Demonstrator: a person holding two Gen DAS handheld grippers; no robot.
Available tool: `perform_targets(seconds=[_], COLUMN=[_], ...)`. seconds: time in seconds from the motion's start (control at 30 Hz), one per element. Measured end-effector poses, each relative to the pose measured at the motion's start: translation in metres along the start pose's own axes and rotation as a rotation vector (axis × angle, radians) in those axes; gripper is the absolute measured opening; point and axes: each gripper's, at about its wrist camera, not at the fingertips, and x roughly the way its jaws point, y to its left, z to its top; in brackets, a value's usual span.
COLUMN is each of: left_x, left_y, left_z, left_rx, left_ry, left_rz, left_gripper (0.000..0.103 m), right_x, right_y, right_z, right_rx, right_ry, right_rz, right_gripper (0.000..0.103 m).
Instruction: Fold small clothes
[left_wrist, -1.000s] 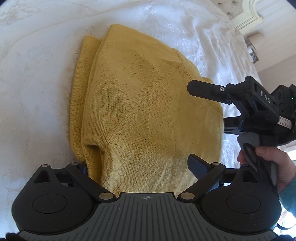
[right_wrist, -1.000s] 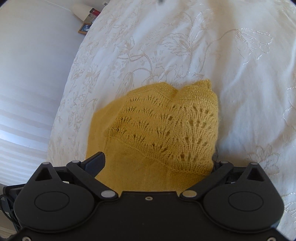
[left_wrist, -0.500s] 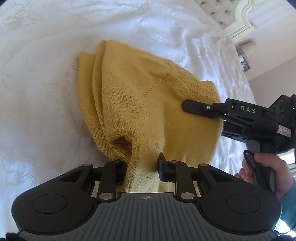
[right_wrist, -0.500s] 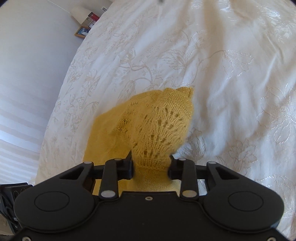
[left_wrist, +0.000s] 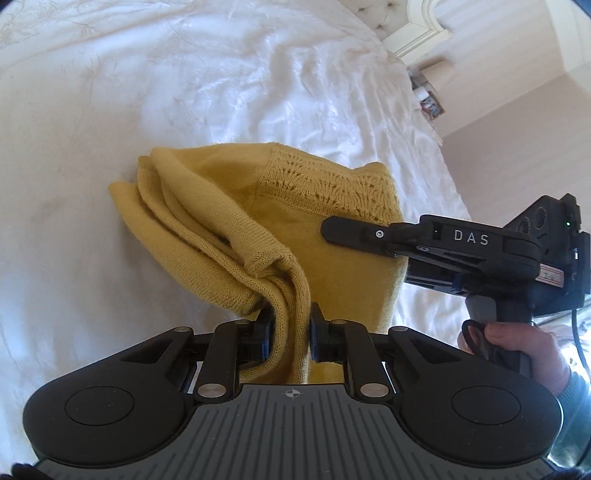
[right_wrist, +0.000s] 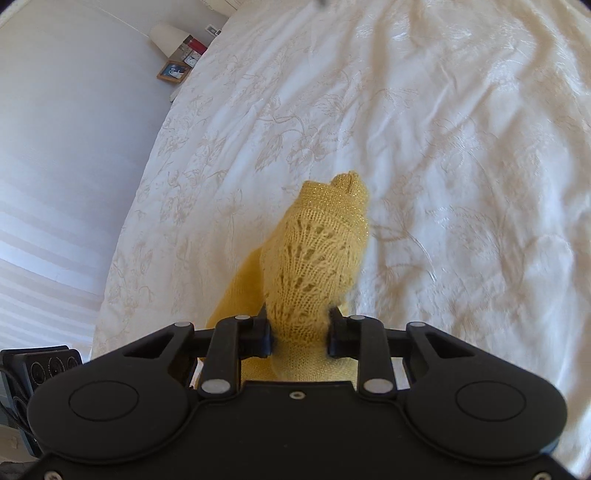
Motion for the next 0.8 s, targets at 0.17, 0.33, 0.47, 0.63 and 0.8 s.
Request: perform_targets(seconds=[0.17, 0.33, 0.47, 0.63, 0.8], left_x=[0.001, 0.015, 0.025, 0.004, -0.026], left_y=[-0.033, -0.035, -0.002, 0.018, -0.004], left_z=[-0.038, -0.080, -0.116, -0.134, -0.111], left_rx=[0.022, 0.045, 0.003, -0.066, -0.033], left_ry=[0.033, 0.080, 0.163, 0.153, -0.025], left_rz=[-0.013, 0.162, 0.410, 0.494, 0.466], left_gripper=[0.017, 0.018, 0.020, 0.019, 0.053], right_x=[-0.035, -0.055, -0.064, -0.086, -0.096], right_y=[-0.019, -0.051, -0.084, -0.099, -0.099], right_z=[-0.034, -0.055, -0.062, -0.073, -0.087], right_rx=[0.044, -0.005, -0.004, 0.008, 0.012], right_ry=[0.026, 0.044, 0.010, -0.020, -0.037], right_rz=[0.032, -0.105, -0.313, -0.305, -0.274], right_gripper=[0.037, 0.043, 0.043, 0.047, 0.054])
